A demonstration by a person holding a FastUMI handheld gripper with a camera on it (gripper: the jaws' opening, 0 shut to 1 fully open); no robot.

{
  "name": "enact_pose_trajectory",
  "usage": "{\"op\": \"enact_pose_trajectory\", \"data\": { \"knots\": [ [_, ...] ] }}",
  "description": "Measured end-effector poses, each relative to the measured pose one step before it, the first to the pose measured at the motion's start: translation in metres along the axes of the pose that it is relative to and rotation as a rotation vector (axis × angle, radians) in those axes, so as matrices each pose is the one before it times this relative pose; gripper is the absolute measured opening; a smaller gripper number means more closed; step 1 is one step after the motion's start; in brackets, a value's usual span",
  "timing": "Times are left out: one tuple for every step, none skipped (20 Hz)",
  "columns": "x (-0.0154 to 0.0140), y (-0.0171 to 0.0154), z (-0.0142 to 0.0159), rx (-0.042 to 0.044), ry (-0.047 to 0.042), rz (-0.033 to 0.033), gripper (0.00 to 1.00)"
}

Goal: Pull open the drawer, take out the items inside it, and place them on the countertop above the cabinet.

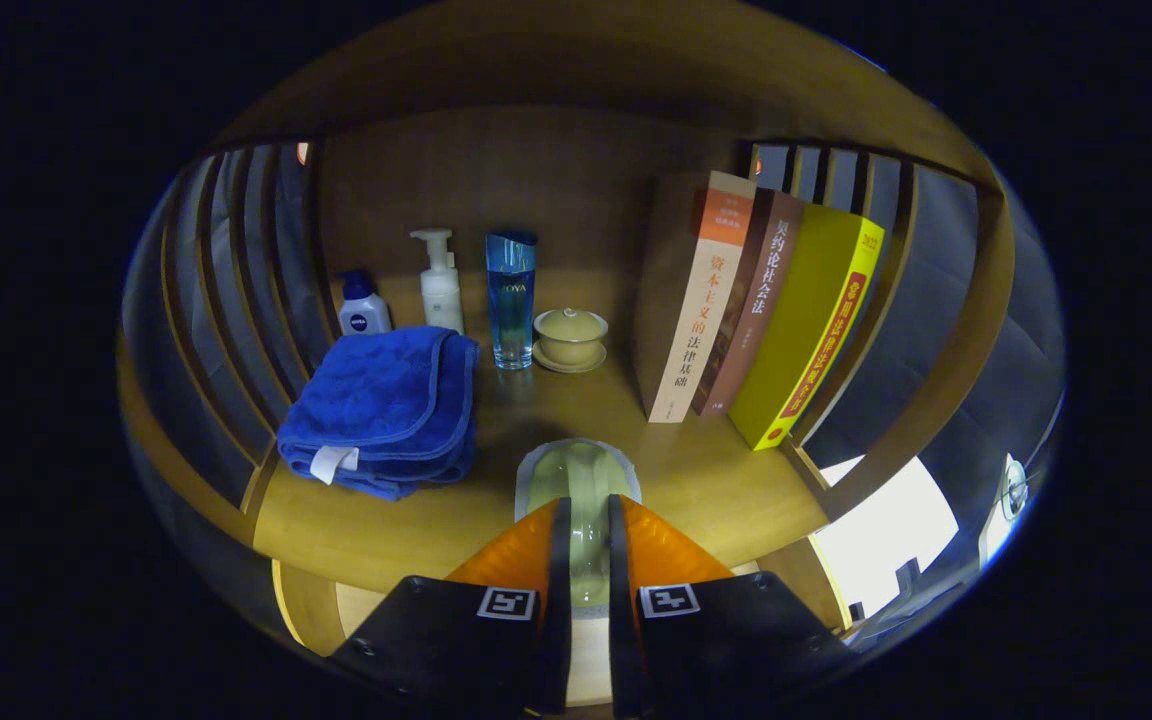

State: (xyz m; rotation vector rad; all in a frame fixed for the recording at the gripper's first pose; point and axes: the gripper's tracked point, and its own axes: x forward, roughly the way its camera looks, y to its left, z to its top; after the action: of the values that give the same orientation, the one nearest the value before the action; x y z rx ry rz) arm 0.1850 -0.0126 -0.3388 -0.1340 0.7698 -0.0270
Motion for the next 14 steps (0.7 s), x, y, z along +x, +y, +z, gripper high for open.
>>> {"op": "enact_pose_trajectory", "data": {
  "knots": [
    [0.00288,0.00445,0.00258,0.00047,-0.00245,0.00133,0.24],
    [0.00583,0.00088,-0.00062,-0.00213,0.00085,0.00018,0.24],
    [0.00464,-0.00020,-0.00110,-0.00216,0.00199,0.00138,0.24],
    [0.00589,-0.00014,-0.00183,-0.00343,0.00560,-0.00005,0.24],
    [0.00307,-0.00048,-0.00315,-0.00428,0.00947,-0.00118,0.24],
    [0.00397,-0.00033,-0.00088,-0.00163,0.00501,-0.00023,0.24],
    [0.00327,-0.00055,-0.00122,-0.00283,0.00001,-0.00151,0.24],
    [0.00248,-0.00051,0.00106,-0.00552,-0.00357,-0.00214,0.25],
    [0.00111,-0.00320,0.00008,-0.00266,-0.00631,-0.00977,0.25],
    [-0.00014,-0.00181,0.00242,0.00080,-0.00964,-0.00690,0.25],
    [0.00070,0.00095,0.00078,0.00289,-0.00596,0.00610,0.25],
    [0.00031,-0.00062,0.00042,0.00118,-0.00197,-0.00068,0.25],
    [-0.00079,-0.00339,-0.00055,0.00058,-0.00368,-0.01096,0.25],
    [-0.00209,-0.00310,0.00216,0.00388,-0.00979,-0.01035,0.28]
  ]
}}
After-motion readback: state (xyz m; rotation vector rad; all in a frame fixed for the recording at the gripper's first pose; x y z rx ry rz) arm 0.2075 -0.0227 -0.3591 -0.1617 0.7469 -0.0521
